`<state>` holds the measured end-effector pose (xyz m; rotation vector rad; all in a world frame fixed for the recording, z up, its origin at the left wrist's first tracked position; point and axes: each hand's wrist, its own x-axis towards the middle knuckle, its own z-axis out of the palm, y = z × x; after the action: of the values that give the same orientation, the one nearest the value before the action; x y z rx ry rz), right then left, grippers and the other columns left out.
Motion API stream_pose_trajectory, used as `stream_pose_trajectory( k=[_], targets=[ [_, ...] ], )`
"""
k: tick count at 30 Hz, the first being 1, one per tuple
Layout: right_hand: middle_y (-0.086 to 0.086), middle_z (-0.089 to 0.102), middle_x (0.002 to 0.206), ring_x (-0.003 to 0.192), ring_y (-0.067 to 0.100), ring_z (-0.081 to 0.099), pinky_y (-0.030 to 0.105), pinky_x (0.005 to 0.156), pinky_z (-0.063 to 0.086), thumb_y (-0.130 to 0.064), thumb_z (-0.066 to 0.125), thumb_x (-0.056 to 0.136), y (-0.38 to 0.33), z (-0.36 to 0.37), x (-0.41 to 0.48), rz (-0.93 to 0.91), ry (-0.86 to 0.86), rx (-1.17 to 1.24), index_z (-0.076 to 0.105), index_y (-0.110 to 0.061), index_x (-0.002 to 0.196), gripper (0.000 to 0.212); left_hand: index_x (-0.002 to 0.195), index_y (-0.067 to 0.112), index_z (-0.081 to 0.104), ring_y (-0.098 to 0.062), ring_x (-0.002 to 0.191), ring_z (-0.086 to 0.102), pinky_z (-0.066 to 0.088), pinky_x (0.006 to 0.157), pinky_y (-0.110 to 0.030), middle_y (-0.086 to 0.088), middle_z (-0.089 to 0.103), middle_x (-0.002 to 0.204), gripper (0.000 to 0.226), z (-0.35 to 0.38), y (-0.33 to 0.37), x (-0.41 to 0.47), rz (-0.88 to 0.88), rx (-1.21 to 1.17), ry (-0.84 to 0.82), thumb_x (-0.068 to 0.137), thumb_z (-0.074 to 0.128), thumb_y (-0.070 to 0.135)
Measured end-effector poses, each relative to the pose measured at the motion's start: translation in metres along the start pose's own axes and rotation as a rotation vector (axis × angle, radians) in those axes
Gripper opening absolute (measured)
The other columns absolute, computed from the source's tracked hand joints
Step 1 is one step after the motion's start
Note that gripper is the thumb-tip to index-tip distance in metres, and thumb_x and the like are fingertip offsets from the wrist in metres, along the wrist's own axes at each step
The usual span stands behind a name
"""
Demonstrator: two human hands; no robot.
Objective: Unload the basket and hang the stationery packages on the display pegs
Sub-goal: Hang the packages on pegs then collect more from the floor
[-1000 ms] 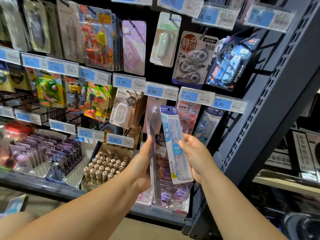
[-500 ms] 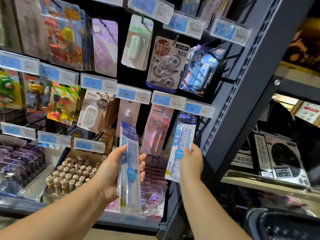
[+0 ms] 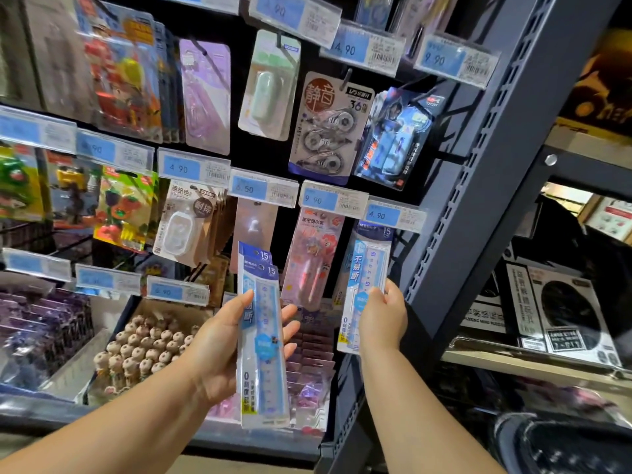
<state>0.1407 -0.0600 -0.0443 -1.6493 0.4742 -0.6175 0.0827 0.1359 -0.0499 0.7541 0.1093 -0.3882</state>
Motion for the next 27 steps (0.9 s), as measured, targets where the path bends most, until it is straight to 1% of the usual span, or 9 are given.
stream_pose_trajectory(
  k=[6, 9, 15, 16, 18, 20, 23, 25, 27],
  targets=[
    [0.0, 0.063, 0.108, 0.085, 0.016, 0.059, 0.023, 0.057, 0.042, -0.019, 0.038, 0.102, 0.001, 0.001, 0.006, -0.008, 0.018, -0.029, 0.057, -0.023, 0.128, 0.033, 0.125, 0.018, 0.057, -0.028, 0.101, 0.071, 0.051, 0.09, -0.046, -0.011, 0.07, 0.119, 0.042, 0.002, 0.004, -0.001, -0.006, 0.024, -0.019, 0.098, 0.042, 0.046],
    [0.002, 0.064, 0.112, 0.092, 0.021, 0.061, 0.028, 0.068, 0.046, -0.019, 0.037, 0.102, 0.003, 0.003, 0.006, -0.006, 0.04, -0.03, 0.057, -0.022, 0.127, 0.032, 0.129, 0.018, 0.056, -0.029, 0.104, 0.07, 0.048, 0.095, -0.047, -0.01, 0.07, 0.12, 0.045, 0.001, 0.005, -0.002, -0.008, 0.015, -0.022, 0.097, 0.043, 0.047],
    [0.0, 0.069, 0.108, 0.086, 0.021, 0.064, 0.028, 0.064, 0.046, -0.023, 0.045, 0.098, 0.003, 0.007, 0.017, -0.001, 0.012, -0.173, 0.064, -0.023, 0.116, 0.026, 0.132, 0.018, 0.054, -0.03, 0.105, 0.07, 0.051, 0.091, -0.047, -0.012, 0.069, 0.121, 0.047, 0.001, 0.007, -0.003, -0.004, 0.003, -0.03, 0.098, 0.042, 0.047],
    [0.001, 0.069, 0.113, 0.09, 0.023, 0.064, 0.029, 0.069, 0.049, -0.025, 0.049, 0.096, 0.003, 0.007, 0.017, -0.015, 0.007, -0.209, 0.064, -0.023, 0.119, 0.027, 0.132, 0.018, 0.055, -0.03, 0.105, 0.07, 0.053, 0.089, -0.047, -0.012, 0.069, 0.122, 0.046, 0.002, 0.007, -0.004, -0.003, 0.002, -0.03, 0.098, 0.041, 0.046],
    [0.002, 0.057, 0.131, 0.109, 0.026, 0.059, 0.035, 0.09, 0.048, -0.028, 0.056, 0.093, 0.0, 0.009, 0.011, -0.046, 0.006, -0.236, 0.054, -0.022, 0.133, 0.04, 0.133, 0.016, 0.055, -0.03, 0.105, 0.07, 0.056, 0.085, -0.045, -0.012, 0.069, 0.121, 0.045, 0.002, 0.008, -0.004, 0.009, 0.012, -0.026, 0.1, 0.04, 0.044],
    [0.001, 0.047, 0.132, 0.117, 0.025, 0.051, 0.031, 0.09, 0.041, -0.029, 0.059, 0.093, -0.009, 0.011, -0.007, -0.139, -0.009, -0.263, 0.05, -0.02, 0.135, 0.043, 0.134, 0.014, 0.056, -0.029, 0.104, 0.07, 0.056, 0.083, -0.045, -0.013, 0.069, 0.121, 0.045, 0.0, 0.009, -0.004, 0.026, 0.038, -0.013, 0.102, 0.039, 0.041],
    [-0.009, 0.059, 0.094, 0.093, 0.015, 0.057, 0.023, 0.067, 0.04, -0.033, 0.06, 0.094, -0.025, 0.015, -0.041, -0.292, -0.274, -0.24, 0.062, -0.022, 0.095, 0.011, 0.132, 0.013, 0.058, -0.027, 0.102, 0.071, 0.052, 0.085, -0.044, -0.014, 0.069, 0.12, 0.045, -0.003, 0.01, -0.003, 0.045, 0.059, 0.014, 0.103, 0.038, 0.04],
    [-0.008, 0.063, 0.077, 0.077, 0.011, 0.056, 0.019, 0.062, 0.041, -0.038, 0.062, 0.092, -0.028, 0.019, -0.055, -0.276, -0.54, -0.258, 0.062, -0.018, 0.082, 0.022, 0.129, 0.014, 0.06, -0.026, 0.094, 0.073, 0.053, 0.082, -0.043, -0.013, 0.072, 0.115, 0.043, -0.004, 0.008, -0.002, 0.068, 0.068, 0.028, 0.104, 0.037, 0.039],
    [-0.005, 0.062, 0.076, 0.071, 0.01, 0.054, 0.016, 0.059, 0.042, -0.038, 0.07, 0.086, -0.027, 0.023, -0.063, -0.259, -0.683, -0.309, 0.063, -0.015, 0.083, 0.025, 0.126, 0.013, 0.062, -0.025, 0.086, 0.073, 0.053, 0.079, -0.042, -0.014, 0.073, 0.107, 0.042, -0.005, 0.006, -0.002, 0.093, 0.089, 0.043, 0.104, 0.037, 0.039]
  ],
)
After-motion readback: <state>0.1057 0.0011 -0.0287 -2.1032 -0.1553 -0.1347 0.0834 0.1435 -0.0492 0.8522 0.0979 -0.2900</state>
